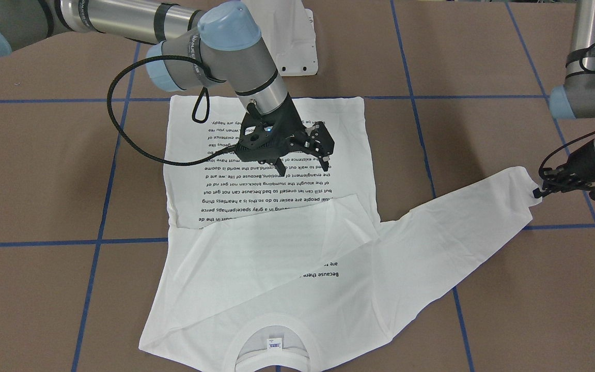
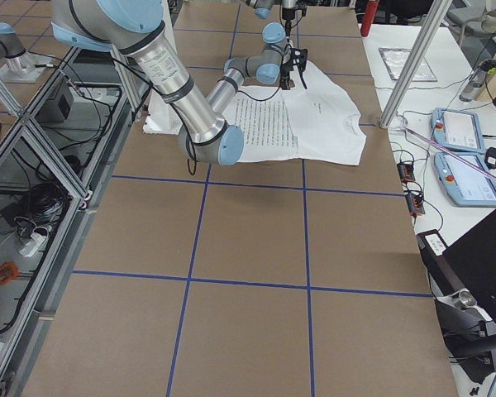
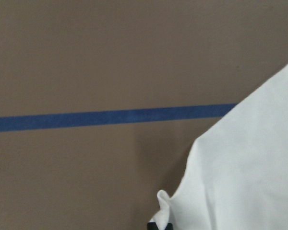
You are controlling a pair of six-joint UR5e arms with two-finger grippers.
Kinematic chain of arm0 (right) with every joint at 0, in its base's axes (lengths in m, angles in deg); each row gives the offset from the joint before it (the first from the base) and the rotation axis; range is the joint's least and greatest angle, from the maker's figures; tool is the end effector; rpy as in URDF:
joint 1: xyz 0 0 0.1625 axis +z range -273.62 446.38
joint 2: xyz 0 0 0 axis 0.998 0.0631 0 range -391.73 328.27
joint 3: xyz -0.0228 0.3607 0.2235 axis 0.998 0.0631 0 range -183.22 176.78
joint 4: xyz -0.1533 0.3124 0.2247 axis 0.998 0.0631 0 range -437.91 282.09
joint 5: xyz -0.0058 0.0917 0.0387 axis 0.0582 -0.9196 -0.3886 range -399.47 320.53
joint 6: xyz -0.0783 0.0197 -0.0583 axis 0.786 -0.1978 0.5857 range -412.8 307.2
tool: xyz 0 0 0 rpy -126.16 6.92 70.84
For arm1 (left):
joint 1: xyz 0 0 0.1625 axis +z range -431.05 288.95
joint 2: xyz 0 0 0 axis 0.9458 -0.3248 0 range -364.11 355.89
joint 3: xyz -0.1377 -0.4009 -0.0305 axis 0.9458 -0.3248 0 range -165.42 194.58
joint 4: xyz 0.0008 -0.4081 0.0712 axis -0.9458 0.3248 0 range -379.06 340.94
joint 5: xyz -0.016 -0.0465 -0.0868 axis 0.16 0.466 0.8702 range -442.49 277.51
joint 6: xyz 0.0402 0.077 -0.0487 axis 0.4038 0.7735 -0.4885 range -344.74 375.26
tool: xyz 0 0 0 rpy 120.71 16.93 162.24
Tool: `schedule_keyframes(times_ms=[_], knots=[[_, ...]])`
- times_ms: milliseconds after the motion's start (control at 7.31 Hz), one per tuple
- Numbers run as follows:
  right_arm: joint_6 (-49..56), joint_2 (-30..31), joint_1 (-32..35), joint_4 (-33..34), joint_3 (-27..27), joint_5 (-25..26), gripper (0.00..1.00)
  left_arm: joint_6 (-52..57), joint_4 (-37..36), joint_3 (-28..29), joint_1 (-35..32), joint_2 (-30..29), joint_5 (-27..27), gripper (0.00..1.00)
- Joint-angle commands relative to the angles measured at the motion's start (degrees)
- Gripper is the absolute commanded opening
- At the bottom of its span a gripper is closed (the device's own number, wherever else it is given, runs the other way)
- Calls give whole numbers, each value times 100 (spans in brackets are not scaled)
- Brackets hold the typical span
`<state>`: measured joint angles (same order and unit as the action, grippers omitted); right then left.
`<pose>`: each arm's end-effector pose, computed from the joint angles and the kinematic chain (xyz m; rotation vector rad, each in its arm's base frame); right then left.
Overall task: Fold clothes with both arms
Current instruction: 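Release the folded sleeve and lift the right gripper away, then fold the sleeve nearest the left gripper across the shirt body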
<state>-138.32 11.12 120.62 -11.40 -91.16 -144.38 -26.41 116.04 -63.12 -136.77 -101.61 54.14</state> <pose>-0.5301 -0.4909 0.1161 0.1794 -1.2020 0.2986 0.1775 -0.5415 0.6043 0.1319 1.0109 0.0091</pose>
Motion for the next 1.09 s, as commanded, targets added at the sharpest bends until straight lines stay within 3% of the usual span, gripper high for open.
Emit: schedule_keyframes(times_ms=[0,274,547,958], knots=[[759,1087,720,-7,-895,-991,98,-1650,-1,-307,7,-757,239,0],[1553,2012,1451,-16,-1373,-1618,99,-3584,-1,-272,583,-1776,84,0],[2239,2560,1919,-34,-1481,-2006,99,-5116,-18,-254,1120,-2551,-451,0],[2303,2841,1955,-34,-1734,-2060,99,-6779,-474,-210,2331,-3817,-2091,0]])
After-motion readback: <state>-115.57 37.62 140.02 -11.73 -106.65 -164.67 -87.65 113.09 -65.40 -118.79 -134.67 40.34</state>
